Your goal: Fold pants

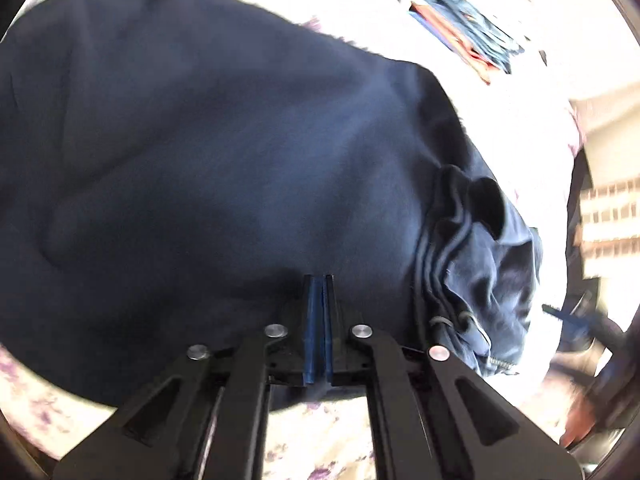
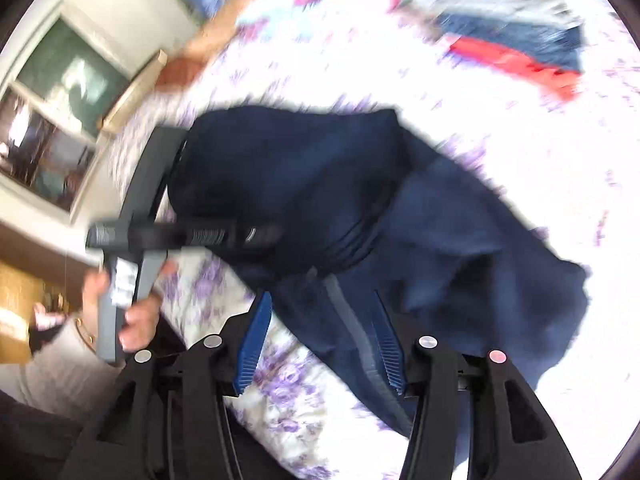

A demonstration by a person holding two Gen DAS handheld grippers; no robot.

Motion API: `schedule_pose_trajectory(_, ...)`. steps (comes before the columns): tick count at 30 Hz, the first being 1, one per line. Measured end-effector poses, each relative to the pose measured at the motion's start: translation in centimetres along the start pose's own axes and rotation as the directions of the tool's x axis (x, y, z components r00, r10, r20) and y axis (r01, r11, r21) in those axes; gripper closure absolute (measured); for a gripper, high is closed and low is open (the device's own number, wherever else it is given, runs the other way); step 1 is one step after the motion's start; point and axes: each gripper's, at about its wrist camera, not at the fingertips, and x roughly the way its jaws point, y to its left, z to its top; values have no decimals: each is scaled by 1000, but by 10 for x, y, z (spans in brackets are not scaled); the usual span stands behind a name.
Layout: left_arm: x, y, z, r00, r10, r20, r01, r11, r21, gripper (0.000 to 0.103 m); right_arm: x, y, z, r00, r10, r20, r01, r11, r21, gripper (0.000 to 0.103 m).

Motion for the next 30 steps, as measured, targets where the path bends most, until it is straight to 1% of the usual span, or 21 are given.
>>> schedule_pose_trajectory(1,-7,-5,1,1000,-29,5,29,999,17,101,-6,-8,4,999,-43,19,43,999,5,79)
schedule_pose_trajectory(2,-13,-14,2,998,-68,10,68,997,33,101,-6,-14,7,997,-74,20,74,997,6,92)
schedule_pose_trajectory(3,-19,-24,3,995,-102,16,102,994,50,101,-1,-23,12,996,-89,7,89,996,21,98)
schedule_pose_trajectory(5,-28,-45,3,983,-184,9,182,978,101,100,13,-35,24,998,-70,7,70,996,52,99)
schedule_pose_trajectory(6,-28,-60,5,976,-219,-11,219,967,132,99,25,-39,31,997,-78,-6,79,996,47,99)
schedule_pose_trajectory(7,-25,-73,5,971,-238,-33,240,958,159,95,41,-43,36,993,-111,-29,112,993,36,99)
schedule_pose_trajectory(9,-9,-95,4,969,-235,-79,246,948,201,80,66,-69,39,981,-180,-75,185,981,60,103)
schedule_pose_trajectory(10,5,-102,3,970,-217,-111,236,948,214,67,74,-79,41,981,-174,-83,182,978,103,103)
schedule_pose_trajectory(12,43,-108,-1,973,-136,-186,177,958,225,66,68,-90,41,991,-120,-61,130,973,189,103)
schedule_pose_trajectory(13,55,-109,-1,974,-111,-196,156,961,229,68,61,-92,42,994,-95,-63,106,972,211,103)
schedule_pose_trajectory(14,55,-114,2,977,-121,-177,162,959,234,68,46,-92,43,996,-79,-49,88,973,216,101)
schedule_pose_trajectory(15,52,-115,5,974,-123,-190,165,961,224,68,27,-96,42,996,-87,-16,88,974,208,101)
schedule_pose_trajectory(17,44,-116,12,974,-112,-198,154,965,210,68,-18,-108,34,984,-173,50,160,968,192,97)
schedule_pose_trajectory(19,31,-124,17,981,-94,-169,134,960,245,68,-49,-128,20,959,-282,41,269,943,197,73)
schedule_pose_trajectory(20,26,-127,20,982,-98,-162,137,958,252,68,-62,-139,8,948,-318,32,305,929,209,70)
schedule_pose_trajectory(21,23,-132,26,981,-113,-159,151,956,252,68,-69,-149,-4,943,-331,22,318,920,229,69)
schedule_pose_trajectory(23,25,-148,41,978,-135,-160,174,947,268,67,-72,-174,-30,953,-302,9,284,909,306,69)
schedule_pose_trajectory(25,35,-167,53,981,-107,-159,152,940,306,67,-65,-188,-47,969,-246,36,213,896,391,70)
schedule_pose_trajectory(26,41,-173,58,980,-103,-171,153,936,318,67,-61,-193,-52,976,-210,65,164,892,422,70)
schedule_pose_trajectory(28,59,-184,68,973,-96,-212,164,931,327,67,-52,-195,-57,981,-157,115,89,887,453,70)
schedule_pose_trajectory(30,78,-193,70,970,-40,-238,124,930,345,67,-35,-195,-49,984,-143,109,82,898,432,70)
